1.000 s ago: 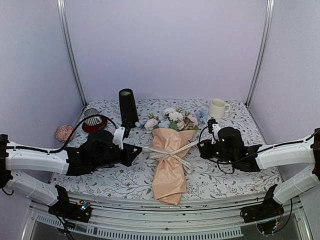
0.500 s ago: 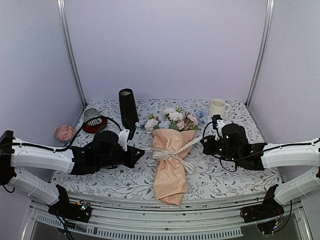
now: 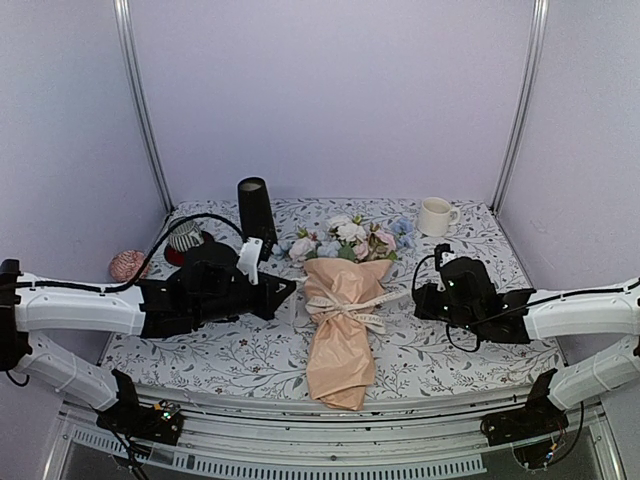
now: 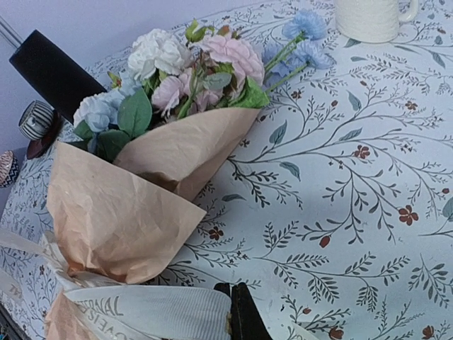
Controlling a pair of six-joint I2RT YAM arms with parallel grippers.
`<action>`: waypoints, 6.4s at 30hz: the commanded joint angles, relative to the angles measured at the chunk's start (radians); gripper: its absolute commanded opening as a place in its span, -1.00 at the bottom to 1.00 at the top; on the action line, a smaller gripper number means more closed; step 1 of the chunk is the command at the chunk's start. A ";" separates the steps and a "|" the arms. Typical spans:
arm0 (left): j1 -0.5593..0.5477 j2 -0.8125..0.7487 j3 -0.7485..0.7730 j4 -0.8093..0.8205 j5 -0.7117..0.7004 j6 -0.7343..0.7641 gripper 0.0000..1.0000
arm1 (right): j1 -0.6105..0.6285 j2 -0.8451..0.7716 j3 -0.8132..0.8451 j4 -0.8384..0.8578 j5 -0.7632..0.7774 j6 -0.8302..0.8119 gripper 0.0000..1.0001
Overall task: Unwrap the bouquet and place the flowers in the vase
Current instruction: Untie the ribbon from the tied bouquet.
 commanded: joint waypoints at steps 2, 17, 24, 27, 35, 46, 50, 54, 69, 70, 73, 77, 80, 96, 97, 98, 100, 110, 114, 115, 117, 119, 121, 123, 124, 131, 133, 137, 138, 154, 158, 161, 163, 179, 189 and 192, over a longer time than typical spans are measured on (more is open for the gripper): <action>-0.008 -0.028 -0.049 0.004 -0.005 -0.025 -1.00 | -0.004 -0.092 0.096 -0.072 0.085 -0.060 -0.96; -0.009 -0.130 0.047 -0.104 -0.067 0.038 -1.00 | -0.005 -0.099 -0.018 -0.076 0.052 0.028 -0.96; -0.007 -0.174 -0.032 -0.084 -0.094 0.003 -1.00 | -0.004 -0.126 0.023 -0.121 0.093 0.012 -0.96; -0.007 -0.176 -0.069 -0.076 -0.102 -0.020 -1.00 | -0.004 -0.152 0.070 -0.137 0.110 -0.033 -0.96; -0.006 -0.210 -0.070 -0.099 -0.133 -0.006 -1.00 | -0.004 -0.201 0.151 -0.186 0.141 -0.098 -0.96; -0.006 -0.334 -0.071 -0.167 -0.270 -0.005 -1.00 | -0.004 -0.245 0.104 -0.217 0.163 -0.087 -0.95; -0.005 -0.371 -0.063 -0.185 -0.296 0.020 -1.00 | -0.004 -0.230 0.086 -0.220 0.157 -0.064 -0.95; -0.005 -0.394 -0.047 -0.215 -0.317 0.045 -1.00 | -0.004 -0.225 0.073 -0.218 0.154 -0.049 -0.95; -0.002 -0.420 -0.065 -0.232 -0.352 0.056 -1.00 | -0.004 -0.223 0.076 -0.227 0.164 -0.049 -0.95; -0.002 -0.421 -0.059 -0.236 -0.355 0.058 -1.00 | -0.005 -0.224 0.086 -0.235 0.167 -0.056 -0.95; -0.001 -0.430 -0.040 -0.252 -0.379 0.075 -1.00 | -0.005 -0.233 0.136 -0.268 0.202 -0.090 -0.95; 0.006 -0.441 -0.041 -0.262 -0.406 0.089 -1.00 | -0.003 -0.251 0.153 -0.268 0.211 -0.119 -0.95; 0.015 -0.441 -0.069 -0.251 -0.398 0.067 -1.00 | -0.004 -0.248 0.126 -0.247 0.194 -0.108 -0.95; 0.063 -0.508 -0.067 -0.368 -0.486 0.052 -1.00 | -0.012 -0.307 0.134 -0.324 0.283 -0.105 -0.95; 0.070 -0.518 -0.074 -0.375 -0.487 0.050 -1.00 | -0.017 -0.321 0.126 -0.327 0.290 -0.099 -0.95; 0.076 -0.528 -0.080 -0.380 -0.491 0.043 -1.00 | -0.025 -0.335 0.114 -0.327 0.293 -0.082 -0.95; 0.090 -0.552 -0.097 -0.386 -0.500 0.021 -1.00 | -0.041 -0.360 0.085 -0.320 0.290 -0.053 -0.95; 0.144 -0.601 -0.143 -0.415 -0.493 -0.059 -1.00 | -0.116 -0.399 0.033 -0.341 0.270 0.036 -0.96; 0.151 -0.629 -0.161 -0.416 -0.496 -0.068 -1.00 | -0.129 -0.419 0.023 -0.335 0.267 0.039 -0.96; 0.152 -0.633 -0.170 -0.414 -0.493 -0.074 -1.00 | -0.131 -0.418 0.016 -0.329 0.263 0.041 -0.96; 0.155 -0.639 -0.188 -0.411 -0.486 -0.094 -1.00 | -0.135 -0.409 0.001 -0.322 0.252 0.049 -0.96; 0.158 -0.638 -0.209 -0.411 -0.470 -0.123 -1.00 | -0.137 -0.394 -0.008 -0.324 0.243 0.064 -0.96; 0.163 -0.634 -0.230 -0.412 -0.455 -0.151 -1.00 | -0.144 -0.376 -0.010 -0.334 0.241 0.081 -0.96; 0.174 -0.627 -0.240 -0.424 -0.445 -0.173 -1.00 | -0.159 -0.363 -0.003 -0.354 0.241 0.092 -0.96; 0.187 -0.621 -0.237 -0.439 -0.443 -0.184 -1.00 | -0.171 -0.359 0.004 -0.369 0.243 0.096 -0.96; 0.343 -0.607 -0.213 -0.512 -0.371 -0.181 -1.00 | -0.311 -0.344 0.034 -0.406 0.168 0.082 -0.96; 0.399 -0.600 -0.225 -0.498 -0.312 -0.179 -1.00 | -0.349 -0.330 0.034 -0.398 0.122 0.069 -0.95; 0.499 -0.567 -0.273 -0.459 -0.165 -0.212 -1.00 | -0.405 -0.280 0.026 -0.416 0.073 0.104 -0.95; 0.521 -0.555 -0.284 -0.458 -0.148 -0.230 -1.00 | -0.413 -0.269 0.016 -0.422 0.072 0.138 -0.93; 0.653 -0.691 -0.295 -0.563 -0.189 -0.292 -0.98 | -0.495 -0.390 -0.071 -0.449 0.108 0.236 -0.74; 0.653 -0.784 -0.281 -0.573 -0.199 -0.267 -0.87 | -0.495 -0.420 -0.054 -0.469 0.116 0.213 -0.35; 0.653 -0.834 -0.261 -0.618 -0.248 -0.277 -0.33 | -0.497 -0.440 -0.041 -0.498 0.136 0.213 -0.07; 0.654 -0.846 -0.244 -0.662 -0.299 -0.324 -0.12 | -0.497 -0.451 -0.031 -0.520 0.150 0.212 0.03; 0.653 -0.875 -0.238 -0.544 -0.219 -0.258 0.20 | -0.497 -0.562 0.048 -0.571 0.165 0.108 0.23; 0.654 -0.859 -0.284 -0.402 -0.038 -0.181 0.21 | -0.497 -0.600 0.154 -0.720 0.311 0.121 0.43; 0.654 -0.832 -0.305 -0.309 0.096 -0.135 0.21 | -0.497 -0.624 0.149 -0.671 0.247 0.083 0.40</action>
